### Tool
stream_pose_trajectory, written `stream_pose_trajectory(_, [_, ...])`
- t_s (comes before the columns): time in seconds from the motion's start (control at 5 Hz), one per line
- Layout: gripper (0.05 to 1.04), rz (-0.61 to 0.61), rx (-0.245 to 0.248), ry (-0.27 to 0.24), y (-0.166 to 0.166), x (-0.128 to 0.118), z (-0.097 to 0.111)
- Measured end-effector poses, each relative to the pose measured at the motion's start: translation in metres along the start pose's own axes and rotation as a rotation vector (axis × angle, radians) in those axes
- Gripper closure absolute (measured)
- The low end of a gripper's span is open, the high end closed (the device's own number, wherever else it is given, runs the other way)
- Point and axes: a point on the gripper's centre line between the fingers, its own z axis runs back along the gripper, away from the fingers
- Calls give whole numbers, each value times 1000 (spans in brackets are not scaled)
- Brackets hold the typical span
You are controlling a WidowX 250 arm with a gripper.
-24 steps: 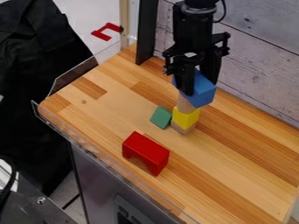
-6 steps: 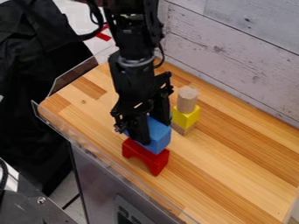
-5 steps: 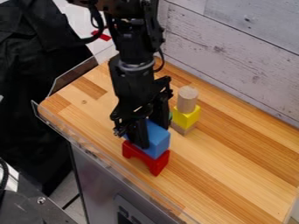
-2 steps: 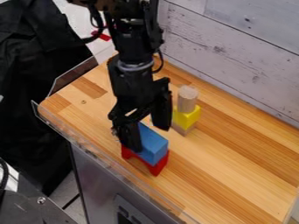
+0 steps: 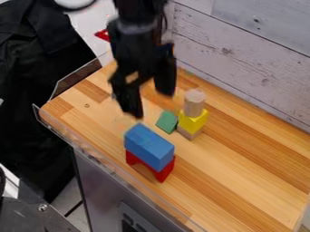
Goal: Move the blue rectangle to the top of the red arch
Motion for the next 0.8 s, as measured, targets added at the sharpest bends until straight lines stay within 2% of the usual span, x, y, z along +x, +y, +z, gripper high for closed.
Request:
stream_pose_trajectory(0.2, [83, -52, -27, -43, -16, 10, 29])
stream_pose_trajectory(0.4, [83, -269, 36, 22, -26, 11, 27])
stream_pose_trajectory(0.6, [83, -493, 71, 104, -31, 8, 23])
stream_pose_trajectory(0.8, [83, -713, 136, 113, -30, 8, 16])
